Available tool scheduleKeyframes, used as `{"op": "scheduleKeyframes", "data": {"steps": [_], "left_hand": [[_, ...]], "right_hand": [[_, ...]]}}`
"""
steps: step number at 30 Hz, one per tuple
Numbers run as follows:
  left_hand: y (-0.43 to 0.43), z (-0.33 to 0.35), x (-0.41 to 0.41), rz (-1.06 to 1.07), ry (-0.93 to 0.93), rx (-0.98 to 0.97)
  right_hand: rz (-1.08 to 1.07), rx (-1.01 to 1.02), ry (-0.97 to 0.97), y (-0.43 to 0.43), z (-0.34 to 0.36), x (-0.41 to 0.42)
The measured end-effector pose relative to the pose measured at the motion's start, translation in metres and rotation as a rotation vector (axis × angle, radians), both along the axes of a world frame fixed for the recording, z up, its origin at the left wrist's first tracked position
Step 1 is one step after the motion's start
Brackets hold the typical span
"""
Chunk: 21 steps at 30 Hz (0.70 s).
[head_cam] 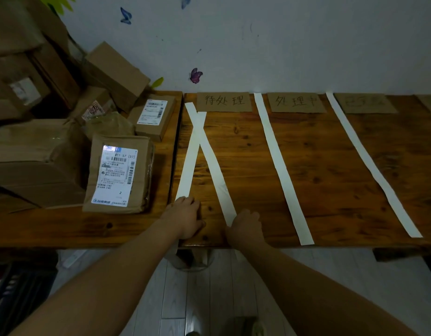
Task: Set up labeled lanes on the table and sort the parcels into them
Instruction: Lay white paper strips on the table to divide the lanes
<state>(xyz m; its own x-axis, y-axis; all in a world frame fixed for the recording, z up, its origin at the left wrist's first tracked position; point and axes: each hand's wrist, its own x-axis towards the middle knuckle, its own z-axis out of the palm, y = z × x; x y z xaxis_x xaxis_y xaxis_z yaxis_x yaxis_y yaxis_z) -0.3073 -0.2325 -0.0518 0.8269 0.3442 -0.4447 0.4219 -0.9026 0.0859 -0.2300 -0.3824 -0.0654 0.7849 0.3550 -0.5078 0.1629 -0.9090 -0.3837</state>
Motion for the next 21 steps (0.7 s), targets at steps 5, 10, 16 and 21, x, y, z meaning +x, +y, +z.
{"op": "scheduleKeyframes", "data": {"steps": [5,10,16,21], "left_hand": [[0.001,-0.005,-0.001,0.020,0.008,-0.026],[-0.002,0.004,-0.003,0.158,-0.182,-0.194],[-0.016,0.043,0.018,0.965,-0.360,-1.074],[-0.033,0.084,0.040,1.046,-0.496,-1.225]], "right_hand": [[0.038,-0.031,-0.007,0.000,-0.001,0.000],[0.048,0.059,-0.006,-0.003,0.002,-0.005],[0.009,0.479,0.167,-0.006,0.043,-0.001],[-0.011,0.526,0.290,-0.029,0.091,0.004]]}}
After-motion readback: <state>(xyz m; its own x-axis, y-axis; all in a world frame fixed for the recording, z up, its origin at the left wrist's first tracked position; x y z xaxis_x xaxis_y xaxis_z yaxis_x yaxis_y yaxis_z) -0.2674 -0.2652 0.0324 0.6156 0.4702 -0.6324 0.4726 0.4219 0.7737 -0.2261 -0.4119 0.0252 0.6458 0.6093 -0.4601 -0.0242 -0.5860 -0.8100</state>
